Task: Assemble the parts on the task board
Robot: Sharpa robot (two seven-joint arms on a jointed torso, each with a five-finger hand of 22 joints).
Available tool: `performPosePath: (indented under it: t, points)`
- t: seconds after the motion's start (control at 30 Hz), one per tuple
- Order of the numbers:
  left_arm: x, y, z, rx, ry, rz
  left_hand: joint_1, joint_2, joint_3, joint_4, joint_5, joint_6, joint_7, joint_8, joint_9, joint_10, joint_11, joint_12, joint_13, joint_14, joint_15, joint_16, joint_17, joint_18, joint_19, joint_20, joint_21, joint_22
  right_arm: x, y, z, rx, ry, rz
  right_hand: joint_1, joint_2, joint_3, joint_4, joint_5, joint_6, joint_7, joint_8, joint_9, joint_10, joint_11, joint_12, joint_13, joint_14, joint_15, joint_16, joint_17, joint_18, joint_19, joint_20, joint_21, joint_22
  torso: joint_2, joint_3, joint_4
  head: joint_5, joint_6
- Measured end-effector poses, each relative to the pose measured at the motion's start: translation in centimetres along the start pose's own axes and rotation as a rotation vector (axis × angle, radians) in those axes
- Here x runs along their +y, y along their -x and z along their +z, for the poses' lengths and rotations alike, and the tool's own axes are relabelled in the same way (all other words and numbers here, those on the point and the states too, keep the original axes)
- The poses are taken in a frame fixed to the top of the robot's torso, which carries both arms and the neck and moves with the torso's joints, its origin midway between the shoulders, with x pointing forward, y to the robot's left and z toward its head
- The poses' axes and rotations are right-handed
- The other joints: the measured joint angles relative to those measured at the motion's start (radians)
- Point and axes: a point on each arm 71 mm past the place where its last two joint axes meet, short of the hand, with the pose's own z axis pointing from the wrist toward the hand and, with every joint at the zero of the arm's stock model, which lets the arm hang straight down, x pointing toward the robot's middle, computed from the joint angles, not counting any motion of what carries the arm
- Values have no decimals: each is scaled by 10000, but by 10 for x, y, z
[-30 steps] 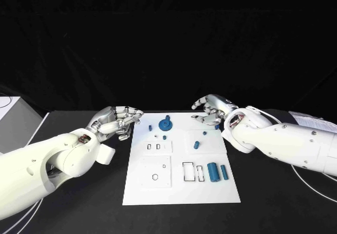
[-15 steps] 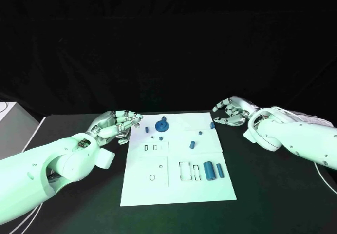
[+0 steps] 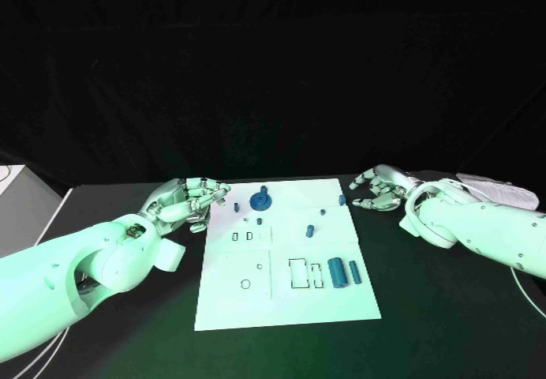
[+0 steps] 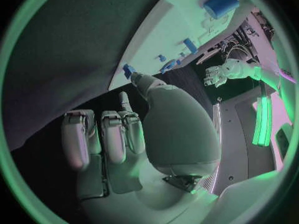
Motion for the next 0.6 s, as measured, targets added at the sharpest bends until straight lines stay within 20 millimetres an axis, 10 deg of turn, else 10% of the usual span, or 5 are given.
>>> performPosePath:
  t: [0.6]
  points:
    - [1, 0, 0, 0, 23, -10, 0, 0, 28, -29, 0, 0, 0, -1, -1, 0, 0, 2, -22, 0, 0, 0, -2, -1, -1, -1, -3, -2, 5, -7, 12, 147, -28, -311, 0, 0, -1, 1, 39, -1, 0, -39, -2, 0, 0, 0, -1, 0, 0, 0, 0, 0, 0, 0, 16, -2, 23, -15, 18, -28, -121]
